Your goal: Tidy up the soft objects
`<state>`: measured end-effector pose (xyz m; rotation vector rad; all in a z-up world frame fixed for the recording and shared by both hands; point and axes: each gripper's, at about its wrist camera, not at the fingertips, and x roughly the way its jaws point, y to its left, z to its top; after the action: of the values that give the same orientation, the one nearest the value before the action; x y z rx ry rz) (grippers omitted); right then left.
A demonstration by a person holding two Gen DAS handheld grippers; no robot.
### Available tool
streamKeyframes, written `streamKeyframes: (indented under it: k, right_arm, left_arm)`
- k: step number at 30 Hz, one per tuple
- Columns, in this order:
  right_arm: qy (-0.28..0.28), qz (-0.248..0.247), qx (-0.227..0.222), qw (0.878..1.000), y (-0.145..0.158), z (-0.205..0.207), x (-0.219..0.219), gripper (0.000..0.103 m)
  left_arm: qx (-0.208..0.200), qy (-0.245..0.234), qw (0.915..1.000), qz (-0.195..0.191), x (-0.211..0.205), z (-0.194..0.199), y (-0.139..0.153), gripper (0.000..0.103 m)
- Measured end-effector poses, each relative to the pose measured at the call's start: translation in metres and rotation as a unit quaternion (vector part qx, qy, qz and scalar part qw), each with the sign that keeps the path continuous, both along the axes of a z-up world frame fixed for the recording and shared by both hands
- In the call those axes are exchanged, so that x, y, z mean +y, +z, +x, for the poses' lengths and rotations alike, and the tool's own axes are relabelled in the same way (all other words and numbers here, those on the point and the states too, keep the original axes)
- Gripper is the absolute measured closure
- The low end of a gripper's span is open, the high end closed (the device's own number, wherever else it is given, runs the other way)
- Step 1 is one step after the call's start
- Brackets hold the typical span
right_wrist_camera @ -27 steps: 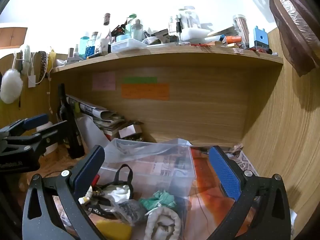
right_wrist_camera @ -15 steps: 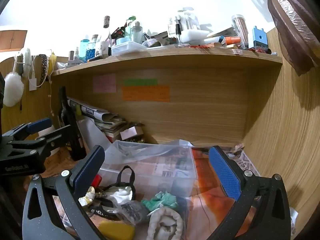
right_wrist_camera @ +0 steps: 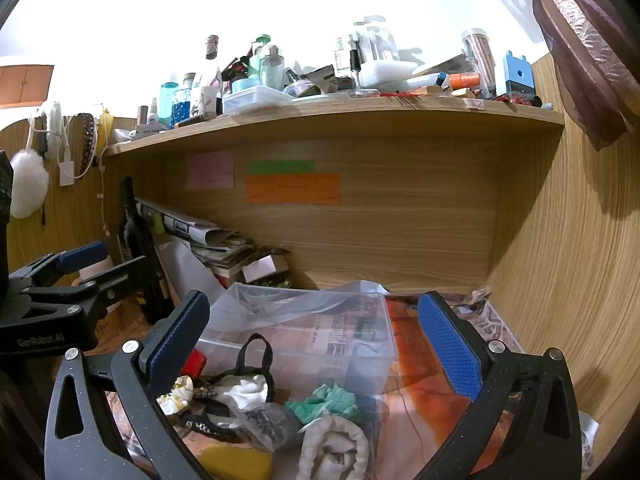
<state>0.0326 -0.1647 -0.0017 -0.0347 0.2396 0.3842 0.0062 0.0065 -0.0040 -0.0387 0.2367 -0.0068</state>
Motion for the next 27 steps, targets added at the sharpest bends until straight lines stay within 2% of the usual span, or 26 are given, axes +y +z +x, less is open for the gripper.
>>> streamKeyframes:
  k: [27]
  right_arm:
    - [0.008, 0.005, -0.006, 1.0, 0.0008, -0.0034, 0.0026, 0.0]
  left_arm:
    - [0.002, 0.0, 1.0, -0.001, -0.0005, 0.0, -0.0011, 0.0]
